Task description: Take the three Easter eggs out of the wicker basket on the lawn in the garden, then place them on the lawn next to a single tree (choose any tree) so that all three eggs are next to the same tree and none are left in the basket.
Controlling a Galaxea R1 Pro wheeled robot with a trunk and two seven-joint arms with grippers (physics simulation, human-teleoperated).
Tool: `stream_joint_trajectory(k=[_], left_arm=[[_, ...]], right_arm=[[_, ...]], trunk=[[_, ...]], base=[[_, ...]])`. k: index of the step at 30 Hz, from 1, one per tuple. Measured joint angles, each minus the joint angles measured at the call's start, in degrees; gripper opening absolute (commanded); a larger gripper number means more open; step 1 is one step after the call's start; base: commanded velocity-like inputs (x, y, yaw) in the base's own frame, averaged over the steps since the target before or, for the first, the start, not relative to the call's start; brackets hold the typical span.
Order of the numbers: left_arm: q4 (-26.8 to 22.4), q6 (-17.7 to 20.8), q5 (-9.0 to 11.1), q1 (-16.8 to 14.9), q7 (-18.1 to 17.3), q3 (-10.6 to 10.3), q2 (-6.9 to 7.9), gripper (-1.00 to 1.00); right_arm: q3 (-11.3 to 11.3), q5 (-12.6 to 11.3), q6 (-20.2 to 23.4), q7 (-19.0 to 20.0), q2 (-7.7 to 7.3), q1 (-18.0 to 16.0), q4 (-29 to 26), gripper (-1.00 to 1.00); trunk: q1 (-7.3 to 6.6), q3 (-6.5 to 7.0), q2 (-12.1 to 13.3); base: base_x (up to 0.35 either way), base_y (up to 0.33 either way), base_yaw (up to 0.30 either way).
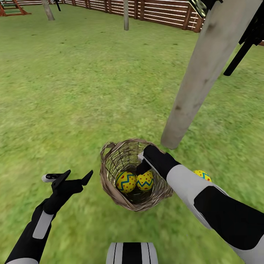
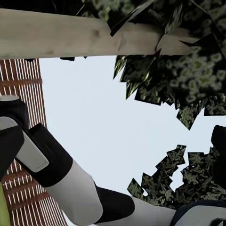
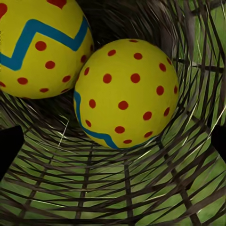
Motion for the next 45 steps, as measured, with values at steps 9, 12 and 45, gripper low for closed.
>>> stream_joint_trajectory(k=[9, 12, 45], left_arm=[[0.0, 0.0, 0.0, 0.0, 0.0, 0.0, -0.06, 1.0], [0.0, 0.0, 0.0, 0.0, 0.0, 0.0, -0.02, 1.0], [0.1, -0.1, -0.1, 0.0, 0.1, 0.0, -0.09, 1.0]], right_arm=[[0.0, 0.0, -1.3, 0.2, 0.0, 0.0, -0.2, 1.0], [0.0, 0.0, -2.1, 0.2, 0.0, 0.0, -0.3, 1.0], [0.1, 0.0, -10.2, -6.2, 0.0, 0.3, -0.6, 1.0]], trunk=[[0.06, -0.44, 0.0], [0.13, -1.1, -0.1], [0.67, -5.76, -0.3]], base=[[0.0, 0.0, 0.0], [0.0, 0.0, 0.0], [0.0, 0.0, 0.0]])
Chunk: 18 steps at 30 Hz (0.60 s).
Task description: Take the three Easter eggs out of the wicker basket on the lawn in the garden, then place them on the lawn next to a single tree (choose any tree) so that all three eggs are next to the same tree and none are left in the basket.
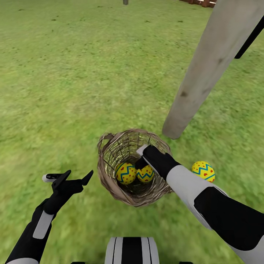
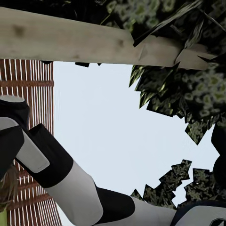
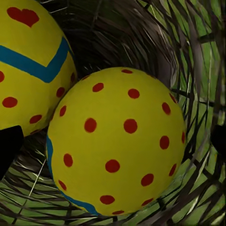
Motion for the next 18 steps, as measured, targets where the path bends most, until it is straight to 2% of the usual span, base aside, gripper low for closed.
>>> stream_joint_trajectory(k=[4, 8, 12, 18], left_arm=[[0.0, 0.0, 0.0, 0.0, 0.0, 0.0, -0.01, 1.0], [0.0, 0.0, 0.0, 0.0, 0.1, 0.0, -0.01, 1.0], [0.7, 0.0, 0.1, 0.2, 0.7, 0.1, -0.8, 1.0], [0.7, 0.0, 0.0, 0.3, 0.4, 0.1, -1.24, 1.0]], right_arm=[[0.0, -0.1, 0.2, -0.8, 0.0, 0.0, 0.0, 1.0], [0.0, -0.3, 0.5, -1.0, 0.0, 0.0, 0.0, 1.0], [0.1, -0.6, 1.5, -0.6, 0.0, 0.0, 0.2, 1.0], [0.4, -0.3, 0.6, -1.0, 0.0, 0.1, 1.0, 1.0]], trunk=[[0.11, -0.88, -0.1], [0.13, -1.1, -0.1], [0.13, -1.1, -0.1], [0.13, -1.1, -0.1]], base=[[0.0, 0.0, 0.0], [0.0, 0.0, 0.0], [0.0, 0.0, 0.0], [0.0, 0.0, 0.0]])
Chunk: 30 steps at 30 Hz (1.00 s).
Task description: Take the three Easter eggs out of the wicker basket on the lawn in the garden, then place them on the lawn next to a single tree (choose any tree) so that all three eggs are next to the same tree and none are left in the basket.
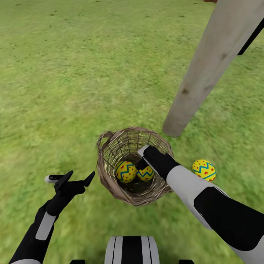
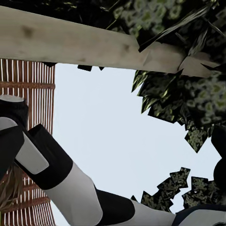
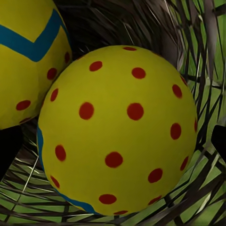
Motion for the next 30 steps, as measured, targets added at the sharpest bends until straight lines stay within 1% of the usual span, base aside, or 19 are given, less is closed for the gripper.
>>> stream_joint_trajectory(k=[14, 20, 21, 24, 28, 29, 30], left_arm=[[0.0, 0.0, 0.0, 0.1, 0.0, 0.0, -0.17, 1.0], [0.0, 0.0, 0.0, 0.1, 0.0, 0.0, -0.17, 1.0], [0.0, 0.0, 0.0, 0.1, 0.0, 0.0, -0.17, 1.0], [0.0, 0.0, 0.0, 0.1, 0.0, 0.0, -0.17, 1.0], [0.0, 0.0, 0.0, 0.1, 0.1, 0.0, -0.17, 1.0], [0.0, 0.0, 0.0, 0.1, 0.1, 0.0, -0.17, 1.0], [0.0, 0.0, 0.0, 0.1, 0.0, 0.0, -0.16, 1.0]], right_arm=[[0.0, 0.0, -0.1, 0.0, 0.0, 0.0, 0.1, 1.0], [0.0, 0.0, -0.1, 0.0, 0.0, 0.0, 0.1, 1.0], [0.1, 0.2, -0.1, -0.1, 0.0, 0.0, 0.1, 1.0], [0.1, 1.9, -0.2, -0.2, 0.0, 0.0, 0.0, 1.0], [0.1, 2.0, -0.2, -0.2, 0.0, 0.0, -2.2, 1.0], [0.1, 1.9, -0.2, -0.2, 0.0, 0.0, -2.7, -1.0], [0.1, 2.3, -0.2, -0.3, 0.0, 0.0, -3.2, -1.0]], trunk=[[0.0, 0.0, 0.0], [0.16, -1.32, -0.1], [0.18, -1.54, -0.1], [0.24, -2.2, -0.1], [0.35, -3.09, -0.2], [0.38, -3.31, -0.2], [0.4, -3.53, -0.2]], base=[[0.0, 0.0, 0.0], [0.0, 0.0, 0.0], [0.0, 0.0, 0.0], [0.0, 0.0, 0.0], [0.0, 0.0, 0.0], [0.0, 0.0, 0.0], [0.0, 0.0, 0.0]])
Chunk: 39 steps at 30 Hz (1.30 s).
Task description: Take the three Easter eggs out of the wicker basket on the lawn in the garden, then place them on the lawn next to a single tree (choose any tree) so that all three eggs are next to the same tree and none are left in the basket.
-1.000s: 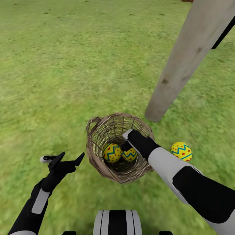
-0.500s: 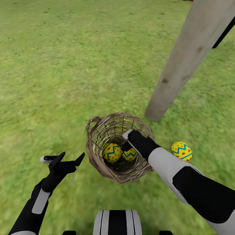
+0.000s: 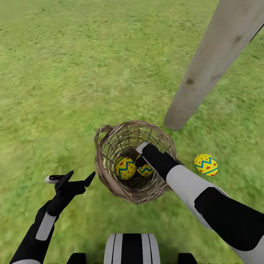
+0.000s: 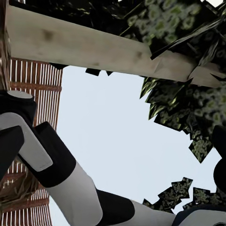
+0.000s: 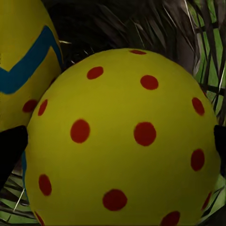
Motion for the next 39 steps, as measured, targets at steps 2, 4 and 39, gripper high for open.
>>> stream_joint_trajectory(k=[2, 4, 39], left_arm=[[0.0, 0.0, 0.0, 0.0, 0.0, 0.0, 0.0, 1.0], [0.0, 0.0, 0.0, 0.0, 0.0, 0.0, 0.0, 1.0], [0.6, 0.0, 0.0, 0.0, 0.0, 0.0, -0.01, 1.0]], right_arm=[[0.0, 0.1, 0.0, 0.0, 0.0, 0.1, -0.1, -1.0], [0.0, 0.2, 0.0, 0.1, 0.0, 0.1, -0.1, -1.0], [-0.2, -2.2, 0.2, 0.4, 0.0, 0.2, 3.1, -1.0]], trunk=[[0.0, -0.01, 0.0], [0.0, -0.01, 0.0], [-0.25, 2.19, 0.1]], base=[[0.0, 0.0, 0.0], [0.0, 0.0, 0.0], [0.0, 0.0, 0.0]])
